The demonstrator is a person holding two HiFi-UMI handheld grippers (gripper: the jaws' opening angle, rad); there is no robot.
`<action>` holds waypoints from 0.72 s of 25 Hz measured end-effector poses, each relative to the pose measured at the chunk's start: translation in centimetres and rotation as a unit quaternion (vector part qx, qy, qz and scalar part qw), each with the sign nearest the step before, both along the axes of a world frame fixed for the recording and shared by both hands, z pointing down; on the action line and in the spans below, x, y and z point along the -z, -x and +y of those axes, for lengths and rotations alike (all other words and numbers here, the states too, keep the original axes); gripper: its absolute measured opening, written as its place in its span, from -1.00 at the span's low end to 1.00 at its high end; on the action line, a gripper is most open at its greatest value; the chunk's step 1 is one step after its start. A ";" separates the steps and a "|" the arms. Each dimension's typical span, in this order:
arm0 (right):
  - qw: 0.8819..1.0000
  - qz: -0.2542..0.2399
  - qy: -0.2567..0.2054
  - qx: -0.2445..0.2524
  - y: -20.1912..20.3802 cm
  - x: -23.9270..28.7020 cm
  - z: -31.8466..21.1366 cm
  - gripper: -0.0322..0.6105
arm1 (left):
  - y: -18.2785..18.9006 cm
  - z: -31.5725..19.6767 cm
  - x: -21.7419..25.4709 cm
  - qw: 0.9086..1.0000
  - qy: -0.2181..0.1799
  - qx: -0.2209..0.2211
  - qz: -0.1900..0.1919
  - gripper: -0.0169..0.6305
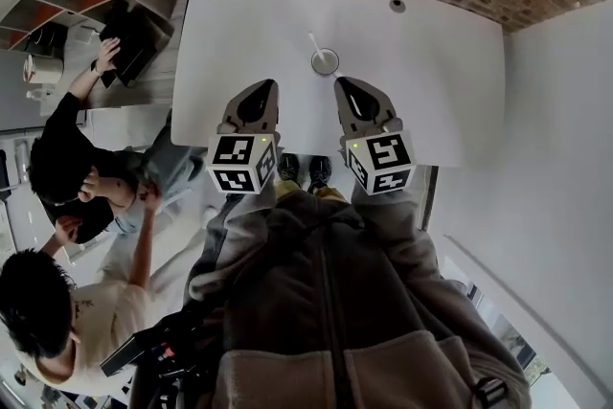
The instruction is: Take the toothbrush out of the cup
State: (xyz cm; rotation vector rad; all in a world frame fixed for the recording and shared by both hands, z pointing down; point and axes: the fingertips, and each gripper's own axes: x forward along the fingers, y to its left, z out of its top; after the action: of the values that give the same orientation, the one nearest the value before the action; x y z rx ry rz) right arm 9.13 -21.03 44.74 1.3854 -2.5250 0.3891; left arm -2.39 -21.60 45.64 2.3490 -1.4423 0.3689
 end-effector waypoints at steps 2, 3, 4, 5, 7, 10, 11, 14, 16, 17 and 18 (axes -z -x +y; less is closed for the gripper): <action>1.000 0.003 0.009 -0.001 0.4 -1.0 -0.4 -0.89 | 0.5 -0.4 -1.3 1.000 0.013 0.000 0.002 -0.94; 1.000 0.005 0.014 -0.001 0.6 -1.6 -0.7 -0.89 | 0.6 -0.7 -1.9 1.000 0.019 -0.002 0.002 -0.94; 1.000 0.008 0.018 0.000 0.9 -2.1 -1.0 -0.89 | 0.8 -1.0 -2.4 1.000 0.025 -0.003 0.003 -0.94; 1.000 0.012 0.023 0.001 1.1 -2.7 -1.4 -0.89 | 1.0 -1.3 -3.0 1.000 0.031 -0.005 0.004 -0.94; 0.999 0.023 0.035 0.005 1.6 -4.1 -2.0 -0.89 | 1.3 -1.7 -4.2 0.999 0.046 -0.007 0.008 -0.94; 0.998 0.037 0.056 0.008 2.0 -6.4 -2.6 -0.89 | 1.7 -1.9 -6.1 0.998 0.069 -0.010 0.008 -0.94; 0.997 0.042 0.063 0.008 2.0 -7.1 -2.8 -0.89 | 1.7 -2.0 -6.8 0.997 0.076 -0.012 0.007 -0.94; 0.995 0.058 0.085 0.006 1.6 -9.7 -3.5 -0.89 | 1.6 -2.1 -8.5 0.995 0.097 -0.018 0.008 -0.94; 0.992 0.069 0.101 0.008 1.4 -11.5 -4.0 -0.89 | 1.6 -2.1 -9.4 0.994 0.109 -0.021 0.010 -0.94; 0.991 0.074 0.109 0.010 1.3 -12.4 -4.4 -0.89 | 1.6 -2.1 -9.8 0.993 0.113 -0.022 0.010 -0.94; 0.990 0.078 0.118 0.012 1.2 -13.3 -4.7 -0.89 | 1.6 -2.0 -10.3 0.993 0.119 -0.023 0.011 -0.94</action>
State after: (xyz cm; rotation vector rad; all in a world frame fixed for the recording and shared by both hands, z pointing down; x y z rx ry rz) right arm 7.91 -25.72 58.00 1.2451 -2.2839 0.5341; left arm -4.02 -23.62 55.91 2.1905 -1.2618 0.4972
